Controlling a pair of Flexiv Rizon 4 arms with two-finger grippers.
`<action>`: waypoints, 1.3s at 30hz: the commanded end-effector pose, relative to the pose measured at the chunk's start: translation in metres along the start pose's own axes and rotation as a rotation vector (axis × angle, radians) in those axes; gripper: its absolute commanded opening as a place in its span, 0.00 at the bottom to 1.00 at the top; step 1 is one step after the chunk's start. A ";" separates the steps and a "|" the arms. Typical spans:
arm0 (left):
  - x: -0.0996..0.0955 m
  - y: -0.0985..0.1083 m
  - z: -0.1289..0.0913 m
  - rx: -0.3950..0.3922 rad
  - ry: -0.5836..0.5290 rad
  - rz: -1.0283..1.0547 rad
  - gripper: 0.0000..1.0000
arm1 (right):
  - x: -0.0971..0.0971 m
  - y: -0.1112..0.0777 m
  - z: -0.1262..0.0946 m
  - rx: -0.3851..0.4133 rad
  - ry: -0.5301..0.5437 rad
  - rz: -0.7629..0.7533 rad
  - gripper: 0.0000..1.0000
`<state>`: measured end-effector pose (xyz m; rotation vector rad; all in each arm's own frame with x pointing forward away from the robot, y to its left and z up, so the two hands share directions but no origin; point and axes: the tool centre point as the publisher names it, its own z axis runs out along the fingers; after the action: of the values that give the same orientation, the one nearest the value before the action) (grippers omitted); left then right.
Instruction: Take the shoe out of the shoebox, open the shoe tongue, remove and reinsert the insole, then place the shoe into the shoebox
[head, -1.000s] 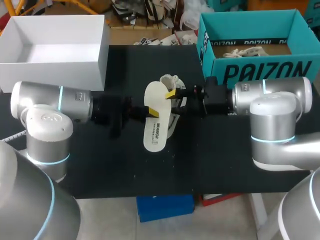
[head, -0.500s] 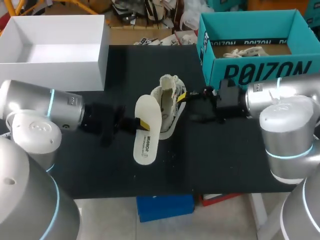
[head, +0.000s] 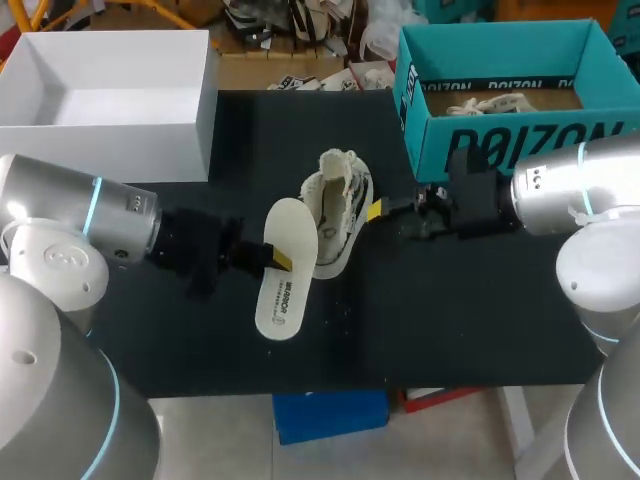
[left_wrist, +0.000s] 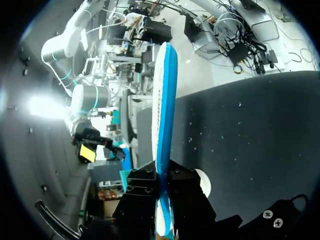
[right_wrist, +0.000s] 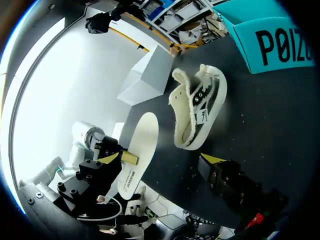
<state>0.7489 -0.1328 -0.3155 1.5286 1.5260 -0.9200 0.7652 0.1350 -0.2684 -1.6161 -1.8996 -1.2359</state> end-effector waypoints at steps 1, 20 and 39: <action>-0.002 -0.001 0.000 0.014 0.021 -0.009 0.00 | 0.001 0.009 -0.012 0.080 -0.011 -0.017 1.00; -0.005 -0.005 0.006 0.047 0.000 0.051 0.00 | -0.010 -0.013 -0.019 0.032 -0.633 -0.540 1.00; 0.001 -0.012 0.016 0.095 0.014 0.047 0.00 | -0.027 -0.052 -0.042 -0.077 -0.820 -0.462 1.00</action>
<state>0.7366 -0.1452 -0.3224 1.6301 1.4678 -0.9710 0.7315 0.0941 -0.2853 -1.6684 -2.7175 -0.9711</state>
